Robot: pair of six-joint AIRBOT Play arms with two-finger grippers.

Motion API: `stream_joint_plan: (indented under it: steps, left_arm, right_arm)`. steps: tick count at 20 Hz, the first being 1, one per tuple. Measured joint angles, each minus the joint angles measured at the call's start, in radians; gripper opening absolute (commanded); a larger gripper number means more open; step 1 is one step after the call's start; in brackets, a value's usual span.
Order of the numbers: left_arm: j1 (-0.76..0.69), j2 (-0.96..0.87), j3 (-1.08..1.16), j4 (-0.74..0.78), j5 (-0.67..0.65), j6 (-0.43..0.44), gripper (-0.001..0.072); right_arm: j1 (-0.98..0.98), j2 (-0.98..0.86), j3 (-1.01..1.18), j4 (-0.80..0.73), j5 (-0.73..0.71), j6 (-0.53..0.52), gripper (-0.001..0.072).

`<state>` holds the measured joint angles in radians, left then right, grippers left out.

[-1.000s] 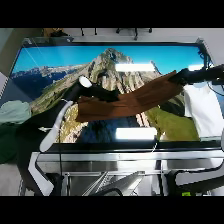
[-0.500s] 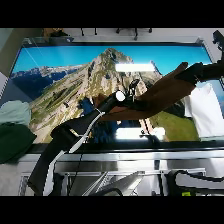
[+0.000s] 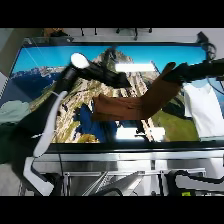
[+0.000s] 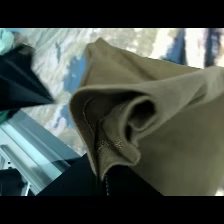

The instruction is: Fold the shirts.

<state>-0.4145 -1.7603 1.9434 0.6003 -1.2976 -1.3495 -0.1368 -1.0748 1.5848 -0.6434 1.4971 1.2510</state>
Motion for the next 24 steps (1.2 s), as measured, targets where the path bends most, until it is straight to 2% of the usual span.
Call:
stream_joint_plan:
  steps: [3, 5, 6, 7, 8, 10, 12, 16, 17, 18, 19, 24]
  left_arm:
    - [0.108, 0.175, -0.039, 0.000, -0.046, 0.035, 0.0013]
    - [0.167, 0.275, -0.066, 0.000, -0.076, 0.060, 0.0013]
    - [0.192, 0.322, -0.087, 0.000, -0.087, 0.075, 0.0013]
    - [0.214, 0.369, -0.116, 0.000, -0.093, 0.090, 0.0013]
    - [0.231, 0.410, -0.147, 0.001, -0.100, 0.106, 0.0014]
    - [0.262, 0.489, -0.219, 0.000, -0.107, 0.133, 0.0013]
    - [0.296, 0.557, -0.293, 0.003, -0.105, 0.159, 0.0013]
    - [0.391, 0.680, -0.434, 0.003, -0.066, 0.196, 0.0014]
    - [0.417, 0.703, -0.459, 0.003, -0.058, 0.202, 0.0014]
    - [0.446, 0.726, -0.483, 0.002, -0.054, 0.208, 0.0014]
    - [0.473, 0.745, -0.503, 0.002, -0.051, 0.211, 0.0014]
    - [0.584, 0.842, -0.587, 0.001, -0.060, 0.220, 0.0014]
  right_arm:
    - [0.220, -0.029, -0.071, 0.000, -0.193, 0.014, 0.0025]
    - [0.395, -0.085, -0.114, 0.000, -0.379, 0.005, 0.0029]
    - [0.473, -0.124, -0.127, 0.001, -0.471, -0.011, 0.0120]
    - [0.553, -0.169, -0.137, 0.004, -0.577, -0.034, 0.0409]
    - [0.633, -0.225, -0.144, 0.005, -0.695, -0.062, 0.0573]
    - [0.747, -0.324, -0.152, 0.004, -0.886, -0.101, 0.0571]
    - [0.792, -0.370, -0.154, 0.000, -0.993, -0.125, 0.0568]
    - [0.711, -0.320, -0.156, -0.007, -0.985, -0.145, 0.0571]
    - [0.660, -0.291, -0.156, -0.012, -0.946, -0.148, 0.0603]
    - [0.597, -0.261, -0.157, -0.025, -0.893, -0.148, 0.0667]
    - [0.529, -0.234, -0.157, -0.046, -0.839, -0.141, 0.0694]
    - [0.172, -0.195, -0.182, -0.151, -0.475, -0.053, 0.0694]
